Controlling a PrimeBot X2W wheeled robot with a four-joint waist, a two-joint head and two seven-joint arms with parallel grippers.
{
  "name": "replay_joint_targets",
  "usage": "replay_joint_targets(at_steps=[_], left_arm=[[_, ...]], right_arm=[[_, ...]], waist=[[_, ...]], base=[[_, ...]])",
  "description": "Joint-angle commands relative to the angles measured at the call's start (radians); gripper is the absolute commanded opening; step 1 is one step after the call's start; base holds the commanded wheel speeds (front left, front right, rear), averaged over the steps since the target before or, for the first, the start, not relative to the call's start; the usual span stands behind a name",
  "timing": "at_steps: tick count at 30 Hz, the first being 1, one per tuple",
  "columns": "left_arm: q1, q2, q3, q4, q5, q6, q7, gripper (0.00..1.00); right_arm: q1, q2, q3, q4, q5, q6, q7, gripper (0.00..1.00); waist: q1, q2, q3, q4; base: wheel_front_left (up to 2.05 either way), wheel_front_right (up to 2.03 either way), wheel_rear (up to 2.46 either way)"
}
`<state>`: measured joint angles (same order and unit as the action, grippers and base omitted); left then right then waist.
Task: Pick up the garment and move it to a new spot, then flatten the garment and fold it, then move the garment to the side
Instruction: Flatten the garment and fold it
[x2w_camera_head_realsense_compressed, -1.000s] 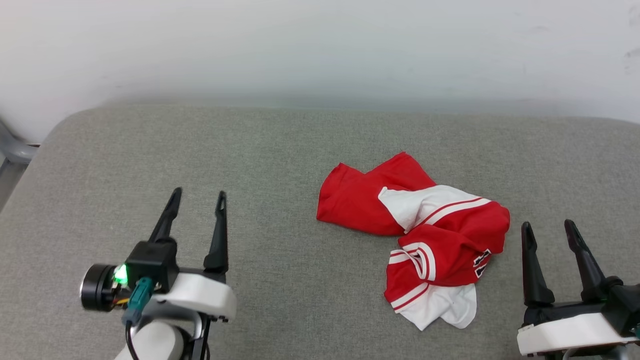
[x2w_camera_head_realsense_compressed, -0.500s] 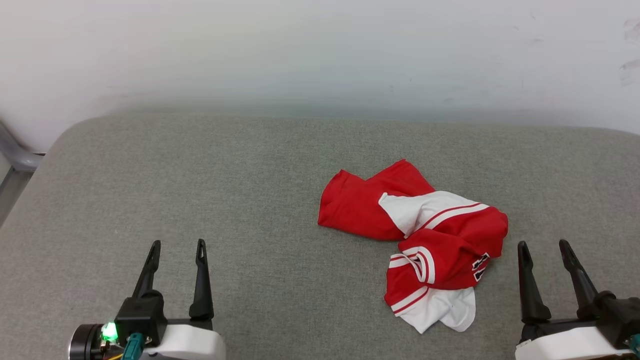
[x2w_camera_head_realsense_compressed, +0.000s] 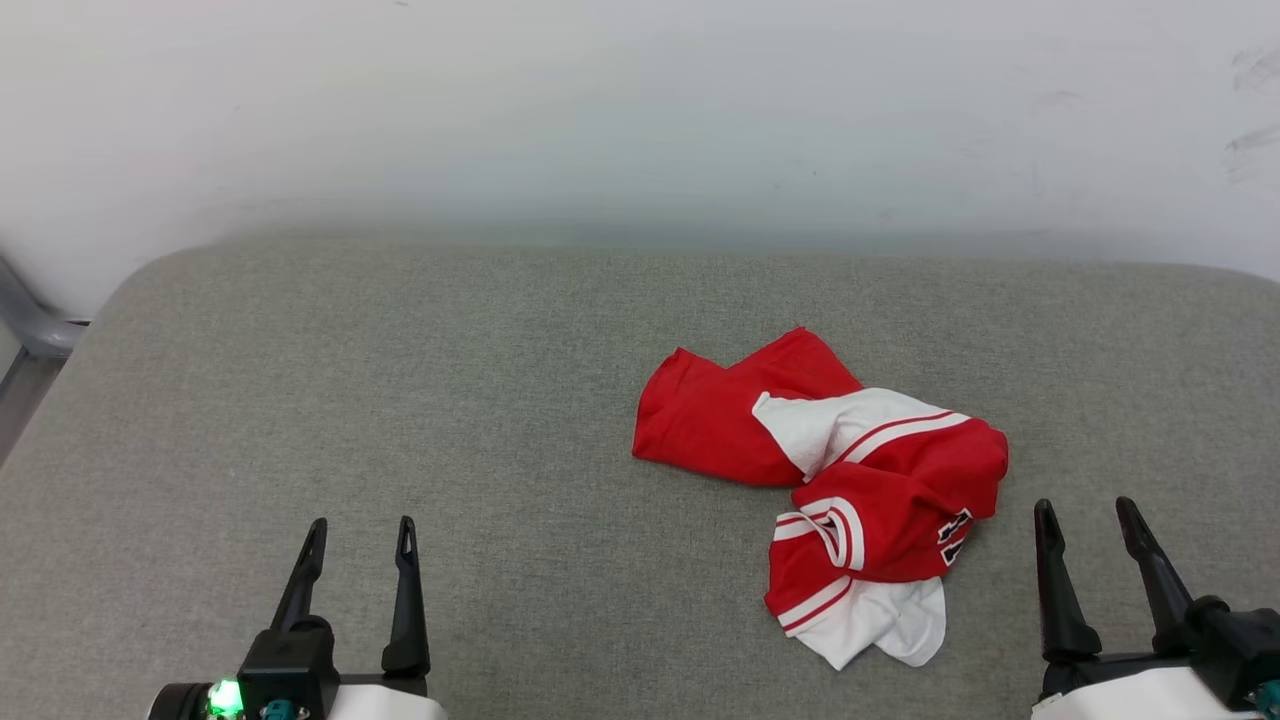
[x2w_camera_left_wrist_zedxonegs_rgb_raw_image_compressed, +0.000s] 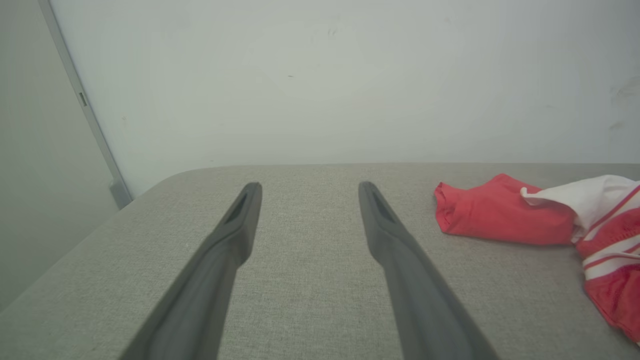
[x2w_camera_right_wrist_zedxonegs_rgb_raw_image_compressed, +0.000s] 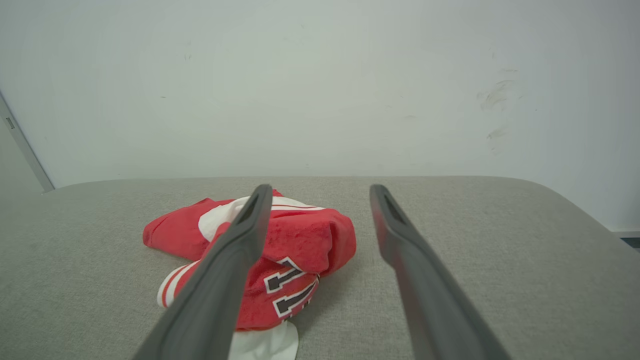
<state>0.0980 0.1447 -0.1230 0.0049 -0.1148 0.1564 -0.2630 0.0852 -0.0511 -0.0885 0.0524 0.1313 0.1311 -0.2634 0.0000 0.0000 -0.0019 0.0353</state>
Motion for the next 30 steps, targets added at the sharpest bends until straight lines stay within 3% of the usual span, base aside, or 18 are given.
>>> replay_joint_targets(at_steps=[1,12,20,24,30], left_arm=[[0.006,-0.004,0.009,0.004,0.008,-0.007,-0.003,1.0],[0.009,-0.038,0.052,0.026,0.046,-0.058,-0.003,1.0],[-0.001,-0.052,0.059,0.036,0.068,-0.079,-0.003,1.0],[-0.013,-0.057,0.063,0.044,0.071,-0.09,-0.003,1.0],[-0.02,-0.065,0.063,0.052,0.077,-0.104,-0.003,1.0]], right_arm=[[0.011,0.002,-0.001,0.003,0.001,-0.001,-0.002,1.0],[0.002,0.002,0.001,-0.002,-0.002,-0.001,-0.002,1.0],[-0.097,0.002,-0.031,-0.131,-0.007,-0.001,-0.002,1.0],[-0.165,0.002,0.013,-0.174,-0.038,-0.001,-0.002,1.0],[-0.235,-0.119,0.157,-0.168,-0.013,-0.001,0.005,1.0]], waist=[[0.0,0.0,-0.001,0.0],[0.0,0.0,-0.003,0.0],[0.0,0.0,0.004,0.001],[0.0,0.0,0.011,0.002],[0.0,0.0,0.019,0.01]], base=[[0.0,0.0,0.0],[0.0,0.0,0.0],[0.0,0.0,0.0],[0.0,0.0,0.0],[0.0,0.0,0.0]])
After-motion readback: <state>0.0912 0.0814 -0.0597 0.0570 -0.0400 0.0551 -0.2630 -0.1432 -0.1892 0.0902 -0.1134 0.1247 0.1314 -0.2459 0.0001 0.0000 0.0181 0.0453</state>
